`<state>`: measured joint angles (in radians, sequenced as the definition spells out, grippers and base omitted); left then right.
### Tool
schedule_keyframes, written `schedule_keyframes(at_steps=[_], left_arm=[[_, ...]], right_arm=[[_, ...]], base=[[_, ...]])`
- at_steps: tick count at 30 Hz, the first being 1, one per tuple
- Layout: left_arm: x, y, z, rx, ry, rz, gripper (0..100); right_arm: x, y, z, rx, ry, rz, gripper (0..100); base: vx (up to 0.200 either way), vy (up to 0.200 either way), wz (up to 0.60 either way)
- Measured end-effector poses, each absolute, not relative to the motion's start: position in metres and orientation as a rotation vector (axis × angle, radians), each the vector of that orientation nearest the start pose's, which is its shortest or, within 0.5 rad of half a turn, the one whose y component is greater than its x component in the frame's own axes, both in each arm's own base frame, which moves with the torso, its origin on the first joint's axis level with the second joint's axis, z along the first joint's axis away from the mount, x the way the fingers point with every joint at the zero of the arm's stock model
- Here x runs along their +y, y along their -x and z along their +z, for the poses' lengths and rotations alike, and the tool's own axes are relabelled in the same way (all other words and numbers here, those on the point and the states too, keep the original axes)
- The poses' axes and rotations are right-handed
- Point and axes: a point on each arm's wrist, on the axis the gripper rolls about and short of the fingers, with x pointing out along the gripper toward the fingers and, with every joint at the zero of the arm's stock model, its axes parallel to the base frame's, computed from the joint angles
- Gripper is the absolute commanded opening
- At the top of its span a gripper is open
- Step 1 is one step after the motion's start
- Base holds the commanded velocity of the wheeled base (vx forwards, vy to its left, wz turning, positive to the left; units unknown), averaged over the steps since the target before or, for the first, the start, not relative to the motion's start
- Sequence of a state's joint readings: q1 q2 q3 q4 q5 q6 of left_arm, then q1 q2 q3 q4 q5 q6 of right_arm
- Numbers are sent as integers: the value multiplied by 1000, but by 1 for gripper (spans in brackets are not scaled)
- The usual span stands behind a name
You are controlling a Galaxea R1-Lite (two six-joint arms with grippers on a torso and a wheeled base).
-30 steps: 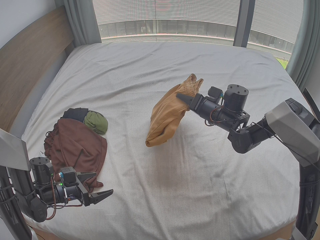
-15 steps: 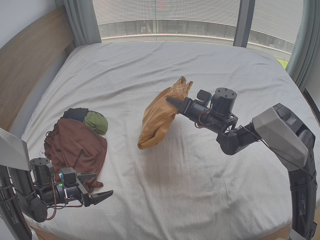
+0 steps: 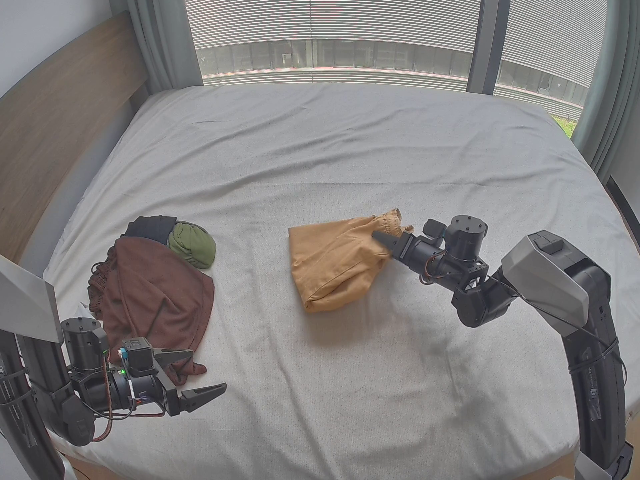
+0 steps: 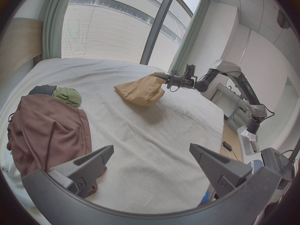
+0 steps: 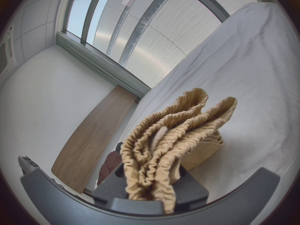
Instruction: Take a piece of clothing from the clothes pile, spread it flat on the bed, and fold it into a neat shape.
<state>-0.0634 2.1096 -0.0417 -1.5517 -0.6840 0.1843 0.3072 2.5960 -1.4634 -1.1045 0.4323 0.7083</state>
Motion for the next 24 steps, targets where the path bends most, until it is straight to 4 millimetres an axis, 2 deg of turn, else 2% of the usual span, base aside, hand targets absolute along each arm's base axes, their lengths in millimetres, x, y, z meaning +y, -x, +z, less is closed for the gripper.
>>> schedule_keyframes(at_steps=[5, 10, 17, 18, 24], left_arm=[[-28, -220, 20, 434, -11, -774, 100], [-28, -219, 20, 437, -11, -775, 100], [-28, -219, 20, 437, -11, -774, 100], [-28, -219, 20, 437, -11, -774, 100], [-28, -219, 20, 437, -12, -775, 100]], right_arm=[[153, -460, 6, 314, -679, 682, 0], [154, -445, -10, 319, -678, 690, 0], [154, -438, -28, 368, -679, 673, 0], [154, -437, -30, 370, -678, 672, 100], [150, -427, -38, 388, -647, 664, 100]], base=[[0, 0, 0], [0, 0, 0], [0, 0, 0], [0, 0, 0], [0, 0, 0]])
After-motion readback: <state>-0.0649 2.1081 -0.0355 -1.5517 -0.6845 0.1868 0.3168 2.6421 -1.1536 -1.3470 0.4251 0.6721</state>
